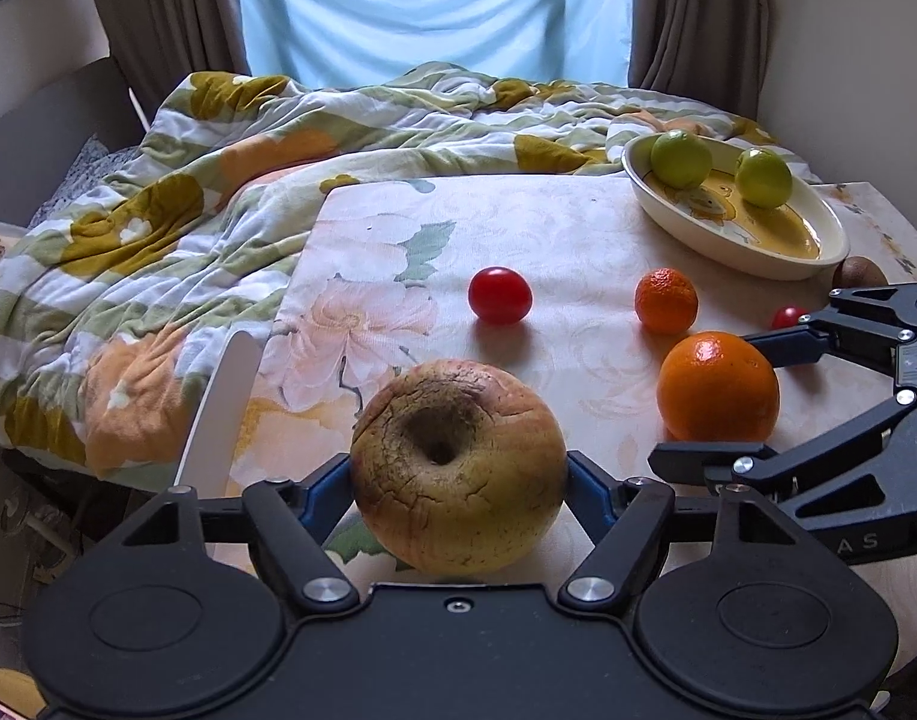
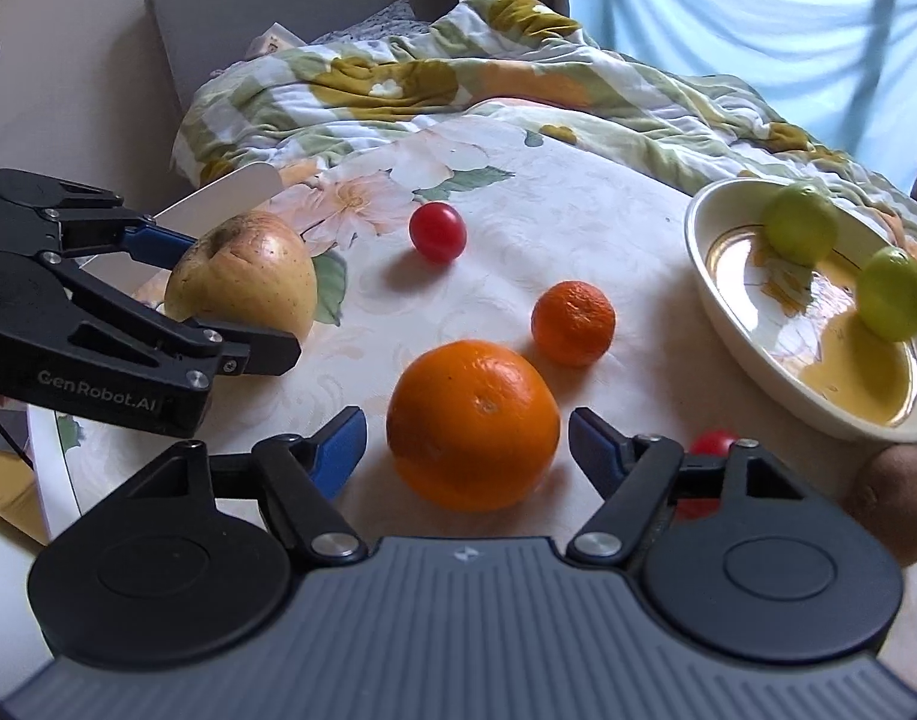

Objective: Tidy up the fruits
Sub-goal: 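Grasp the large yellow-brown apple with the left tool while the right tool grasps the orange, then carry the apple and the orange over the white bowl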

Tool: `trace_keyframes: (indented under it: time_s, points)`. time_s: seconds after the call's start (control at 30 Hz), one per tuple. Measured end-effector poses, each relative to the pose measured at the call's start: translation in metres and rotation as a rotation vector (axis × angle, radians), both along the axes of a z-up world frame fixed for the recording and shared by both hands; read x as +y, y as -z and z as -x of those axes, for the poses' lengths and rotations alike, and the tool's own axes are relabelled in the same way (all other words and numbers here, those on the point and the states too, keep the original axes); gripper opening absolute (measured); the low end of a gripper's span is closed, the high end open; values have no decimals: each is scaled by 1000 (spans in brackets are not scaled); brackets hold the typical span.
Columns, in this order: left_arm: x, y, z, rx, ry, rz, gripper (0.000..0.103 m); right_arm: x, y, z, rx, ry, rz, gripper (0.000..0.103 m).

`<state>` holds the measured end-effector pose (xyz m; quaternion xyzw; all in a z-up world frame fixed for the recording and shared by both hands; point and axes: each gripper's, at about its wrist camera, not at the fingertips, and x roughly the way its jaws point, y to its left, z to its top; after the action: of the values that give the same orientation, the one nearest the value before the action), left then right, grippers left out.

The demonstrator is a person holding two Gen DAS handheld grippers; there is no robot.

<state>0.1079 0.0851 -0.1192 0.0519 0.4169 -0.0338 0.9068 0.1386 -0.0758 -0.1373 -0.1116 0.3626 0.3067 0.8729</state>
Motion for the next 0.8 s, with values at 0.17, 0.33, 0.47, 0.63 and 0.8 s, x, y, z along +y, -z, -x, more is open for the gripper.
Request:
trace_keyframes:
  time_s: [0.17, 0.33, 0.47, 0.63, 0.8]
  points:
    - [2, 0, 5, 1, -15, -6, 78, 2, -1, -4, 2, -15, -12, 84]
    - [4, -2, 11, 0, -40, -6, 78, 2, -3, -6, -12, -28, 2, 75]
    - [3, -4, 16, -6, -51, -5, 78, -1, -4, -7, -2, -33, -2, 74]
    - [-3, -16, 21, -23, -56, -7, 78, -5, -11, -2, -6, -27, -7, 74]
    - [-15, -36, 28, -53, -54, -9, 78, -17, -26, 6, -15, -13, -20, 74]
